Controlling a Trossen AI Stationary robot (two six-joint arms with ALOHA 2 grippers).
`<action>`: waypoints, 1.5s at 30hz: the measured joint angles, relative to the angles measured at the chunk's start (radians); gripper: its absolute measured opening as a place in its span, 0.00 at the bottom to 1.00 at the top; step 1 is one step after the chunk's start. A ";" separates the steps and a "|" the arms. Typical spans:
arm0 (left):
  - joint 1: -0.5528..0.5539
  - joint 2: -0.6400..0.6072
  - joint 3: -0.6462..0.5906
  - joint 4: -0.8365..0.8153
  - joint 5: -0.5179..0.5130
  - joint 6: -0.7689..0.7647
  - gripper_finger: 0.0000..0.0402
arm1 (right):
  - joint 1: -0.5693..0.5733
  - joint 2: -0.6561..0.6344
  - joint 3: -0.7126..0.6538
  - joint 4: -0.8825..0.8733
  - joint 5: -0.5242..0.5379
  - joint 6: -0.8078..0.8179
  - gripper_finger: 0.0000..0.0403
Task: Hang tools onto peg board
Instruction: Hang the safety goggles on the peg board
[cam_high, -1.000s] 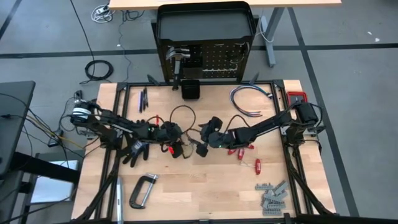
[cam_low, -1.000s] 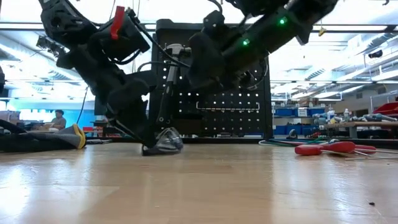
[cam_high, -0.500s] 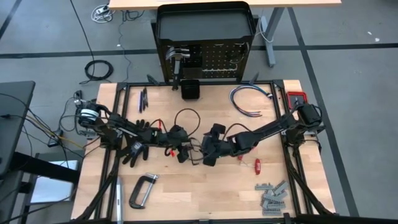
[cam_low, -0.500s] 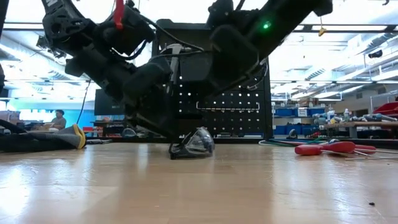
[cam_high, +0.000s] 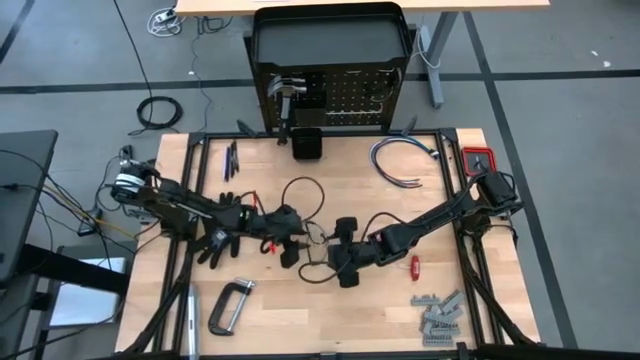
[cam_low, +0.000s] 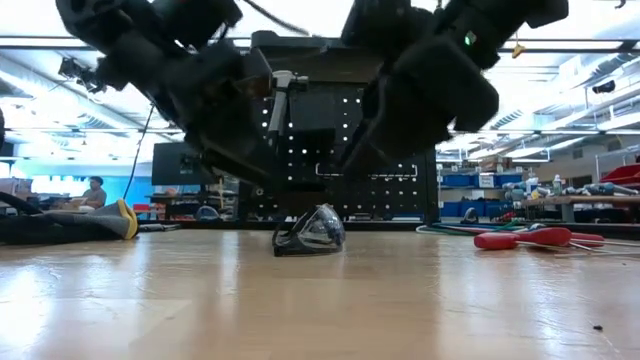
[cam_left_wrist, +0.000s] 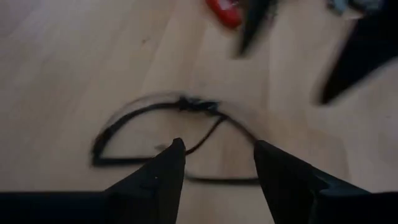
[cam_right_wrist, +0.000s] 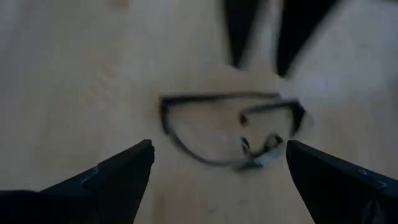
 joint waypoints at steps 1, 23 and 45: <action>-0.021 0.002 -0.003 0.002 -0.020 0.004 0.49 | 0.001 0.001 -0.002 -0.011 0.012 0.009 0.93; -0.173 0.402 0.052 0.452 -0.219 -0.043 0.49 | 0.021 -0.024 -0.001 -0.150 0.123 0.087 0.92; -0.105 0.208 0.248 -0.098 -0.446 0.285 0.02 | -0.009 -0.271 -0.001 -0.322 0.399 0.411 0.93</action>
